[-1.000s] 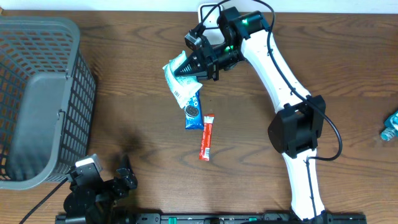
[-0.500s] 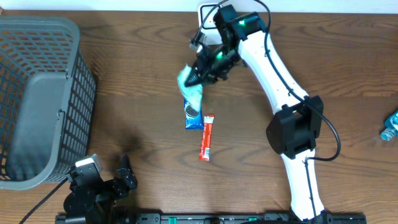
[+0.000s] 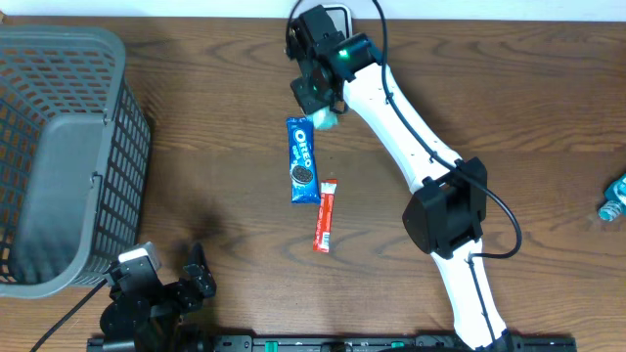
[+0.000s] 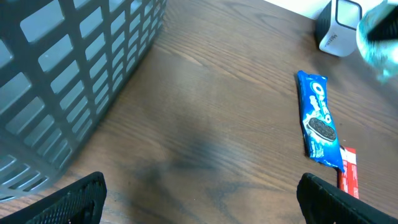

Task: Scan the item barcode
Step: 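Lift the wipes pack and hold it up to the white scanner, then carry the wipes pack to the right table edge and release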

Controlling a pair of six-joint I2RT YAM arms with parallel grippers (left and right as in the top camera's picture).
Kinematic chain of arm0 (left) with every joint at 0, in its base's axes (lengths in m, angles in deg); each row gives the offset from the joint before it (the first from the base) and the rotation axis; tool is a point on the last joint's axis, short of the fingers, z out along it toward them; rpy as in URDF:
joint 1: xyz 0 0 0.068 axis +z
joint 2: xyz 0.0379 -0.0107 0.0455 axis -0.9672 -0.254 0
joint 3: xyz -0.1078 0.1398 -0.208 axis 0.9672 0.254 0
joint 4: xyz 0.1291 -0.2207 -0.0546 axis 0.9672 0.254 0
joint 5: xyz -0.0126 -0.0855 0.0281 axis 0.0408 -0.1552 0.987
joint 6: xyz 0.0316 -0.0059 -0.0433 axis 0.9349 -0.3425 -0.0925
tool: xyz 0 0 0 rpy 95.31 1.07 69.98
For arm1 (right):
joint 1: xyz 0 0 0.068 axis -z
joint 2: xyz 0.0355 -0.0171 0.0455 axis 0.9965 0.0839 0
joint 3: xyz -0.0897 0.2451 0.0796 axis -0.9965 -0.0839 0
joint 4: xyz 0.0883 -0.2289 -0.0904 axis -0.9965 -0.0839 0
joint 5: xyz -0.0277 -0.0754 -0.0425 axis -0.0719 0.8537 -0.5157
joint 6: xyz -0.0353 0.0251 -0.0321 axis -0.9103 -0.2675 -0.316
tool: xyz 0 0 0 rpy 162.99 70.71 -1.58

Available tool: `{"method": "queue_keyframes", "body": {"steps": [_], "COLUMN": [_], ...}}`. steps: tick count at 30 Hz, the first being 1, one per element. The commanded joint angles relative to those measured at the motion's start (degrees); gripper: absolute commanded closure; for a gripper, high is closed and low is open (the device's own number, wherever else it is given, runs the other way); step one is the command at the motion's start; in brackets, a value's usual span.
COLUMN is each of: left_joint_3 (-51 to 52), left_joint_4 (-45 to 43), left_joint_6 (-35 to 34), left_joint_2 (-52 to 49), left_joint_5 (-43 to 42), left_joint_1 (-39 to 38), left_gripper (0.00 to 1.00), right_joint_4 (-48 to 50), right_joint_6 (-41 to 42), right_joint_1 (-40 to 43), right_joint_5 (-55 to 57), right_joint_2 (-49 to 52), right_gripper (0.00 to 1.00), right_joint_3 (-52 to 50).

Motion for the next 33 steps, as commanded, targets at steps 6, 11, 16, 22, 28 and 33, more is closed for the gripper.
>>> {"method": "queue_keyframes", "body": {"steps": [6, 11, 16, 22, 28, 33], "left_joint_3": [0.04, 0.04, 0.04, 0.04, 0.04, 0.04], "left_joint_4": [0.11, 0.11, 0.11, 0.11, 0.11, 0.11], "left_joint_6": [-0.33, -0.35, -0.33, -0.33, -0.33, -0.33], "left_joint_2": [0.04, 0.04, 0.04, 0.04, 0.04, 0.04], "left_joint_5": [-0.09, -0.09, -0.09, -0.07, -0.09, -0.07], "left_joint_1": [0.0, 0.0, 0.0, 0.0, 0.0, 0.0], "left_gripper": [0.02, 0.02, 0.02, 0.02, 0.02, 0.02], "right_joint_4": [15.19, 27.12, 40.24, 50.8, 54.03, 55.15], "right_joint_6": [-8.57, -14.25, -22.38, -24.92, -25.27, -25.62], "right_joint_1": [1.64, 1.88, 2.12, 3.19, 4.63, 4.98], "right_joint_5": [11.82, 15.61, 20.37, 20.85, 18.93, 16.98], "right_joint_2": [0.09, 2.23, 7.43, 11.26, 13.88, 15.85], "right_gripper": [0.99, 0.99, 0.99, 0.99, 0.99, 0.99], "right_joint_3": [1.01, 1.01, 1.01, 1.01, 1.01, 1.01]}}
